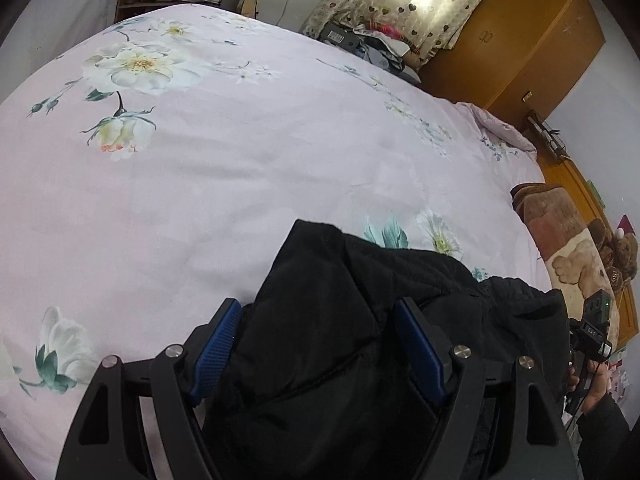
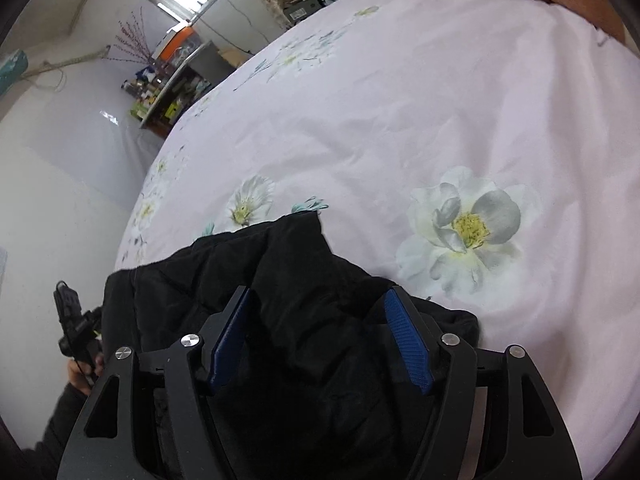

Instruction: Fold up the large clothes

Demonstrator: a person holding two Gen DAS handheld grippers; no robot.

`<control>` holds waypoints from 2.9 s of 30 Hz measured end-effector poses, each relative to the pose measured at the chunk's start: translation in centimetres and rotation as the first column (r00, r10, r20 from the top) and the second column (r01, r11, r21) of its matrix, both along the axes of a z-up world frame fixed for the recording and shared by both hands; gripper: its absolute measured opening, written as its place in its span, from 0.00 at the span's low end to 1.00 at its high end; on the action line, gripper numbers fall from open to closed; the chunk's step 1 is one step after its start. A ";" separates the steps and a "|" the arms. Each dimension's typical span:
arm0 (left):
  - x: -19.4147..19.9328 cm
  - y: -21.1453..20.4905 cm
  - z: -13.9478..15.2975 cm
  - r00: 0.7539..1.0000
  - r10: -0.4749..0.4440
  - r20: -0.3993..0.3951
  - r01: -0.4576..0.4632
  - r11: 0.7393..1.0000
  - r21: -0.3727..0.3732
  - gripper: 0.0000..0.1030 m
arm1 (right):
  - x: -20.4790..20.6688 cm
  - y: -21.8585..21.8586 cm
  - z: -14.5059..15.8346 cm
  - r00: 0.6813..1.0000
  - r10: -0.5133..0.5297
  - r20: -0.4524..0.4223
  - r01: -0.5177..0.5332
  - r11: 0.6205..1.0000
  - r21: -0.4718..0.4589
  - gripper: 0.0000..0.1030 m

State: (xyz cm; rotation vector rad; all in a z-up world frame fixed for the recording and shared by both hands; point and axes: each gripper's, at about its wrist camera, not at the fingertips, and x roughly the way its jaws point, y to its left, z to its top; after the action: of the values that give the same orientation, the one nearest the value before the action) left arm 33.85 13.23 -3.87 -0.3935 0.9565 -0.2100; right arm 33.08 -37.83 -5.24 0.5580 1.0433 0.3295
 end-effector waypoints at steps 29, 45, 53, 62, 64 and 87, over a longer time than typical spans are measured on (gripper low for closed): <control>2.7 -3.1 -2.7 0.990 0.131 0.055 -0.142 0.952 0.273 0.49 | 1.2 5.6 -1.8 0.994 -0.095 0.060 0.112 0.873 -0.476 0.24; -4.9 -14.1 1.5 0.957 -0.195 0.214 0.128 0.947 0.293 0.67 | -5.3 15.5 2.2 0.961 0.103 0.256 0.040 0.867 -0.496 0.28; -2.0 -14.8 -2.9 0.969 -0.136 0.205 0.063 0.942 0.329 0.68 | -2.8 14.6 -1.8 0.966 0.095 0.241 0.049 0.848 -0.528 0.31; -2.1 -13.7 1.3 0.965 -0.179 0.191 0.101 0.928 0.359 0.68 | -3.7 14.1 1.3 0.961 0.078 0.264 0.079 0.840 -0.537 0.31; -1.4 -12.1 2.1 0.960 -0.165 0.228 0.060 0.912 0.406 0.68 | -3.9 12.8 2.7 0.951 0.047 0.305 0.133 0.830 -0.542 0.31; 2.0 -8.0 -4.3 0.986 -0.023 0.168 -0.040 0.931 0.362 0.69 | -0.6 9.1 -4.0 0.973 -0.060 0.221 0.177 0.810 -0.559 0.31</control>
State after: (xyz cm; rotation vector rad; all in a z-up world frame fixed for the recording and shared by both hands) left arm 35.83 5.20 -8.16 -0.0356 0.8041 -0.0528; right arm 32.46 -28.77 -9.24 0.0342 0.8544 -0.0559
